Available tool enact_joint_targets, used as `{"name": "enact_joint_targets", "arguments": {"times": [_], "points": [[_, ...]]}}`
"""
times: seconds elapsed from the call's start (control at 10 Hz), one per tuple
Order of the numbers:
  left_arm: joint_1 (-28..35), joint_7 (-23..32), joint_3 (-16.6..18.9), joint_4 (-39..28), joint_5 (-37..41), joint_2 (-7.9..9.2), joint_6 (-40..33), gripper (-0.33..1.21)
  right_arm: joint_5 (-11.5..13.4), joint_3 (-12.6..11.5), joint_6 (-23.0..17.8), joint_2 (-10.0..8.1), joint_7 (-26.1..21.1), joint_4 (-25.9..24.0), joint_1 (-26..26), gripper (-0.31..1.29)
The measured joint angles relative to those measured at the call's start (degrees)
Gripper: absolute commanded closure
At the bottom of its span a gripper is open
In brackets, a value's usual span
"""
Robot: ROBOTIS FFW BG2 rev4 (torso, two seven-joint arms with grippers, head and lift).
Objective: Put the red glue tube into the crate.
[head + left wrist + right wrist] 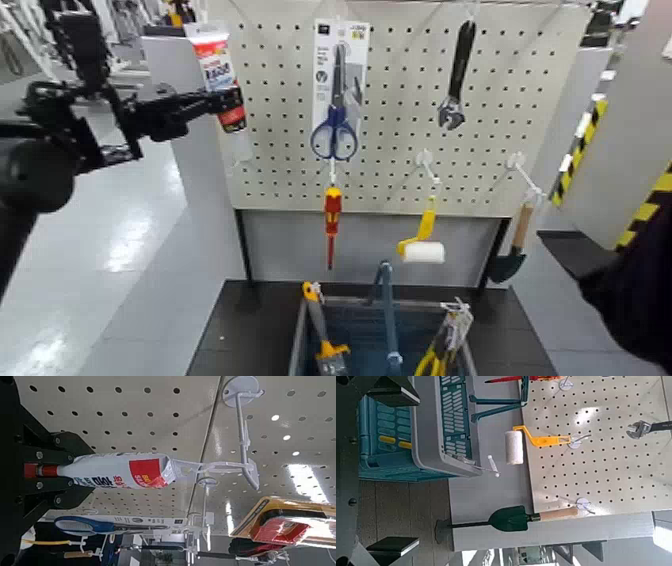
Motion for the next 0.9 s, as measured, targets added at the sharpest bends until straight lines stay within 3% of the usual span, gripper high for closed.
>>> {"name": "enact_joint_targets", "arguments": {"times": [0.4, 0.9], "points": [[-0.4, 0.6, 0.0, -2.1, 1.7, -0.02, 0.0, 1.18, -0.1, 0.1, 0.0, 0.00, 0.0, 0.1, 0.0, 0.08], [-0.7, 4.6, -3.6, -13.5, 9.9, -1.20, 3.5, 1.18, -0.2, 0.2, 0.0, 0.00, 0.0, 0.0, 0.1, 0.08]]}}
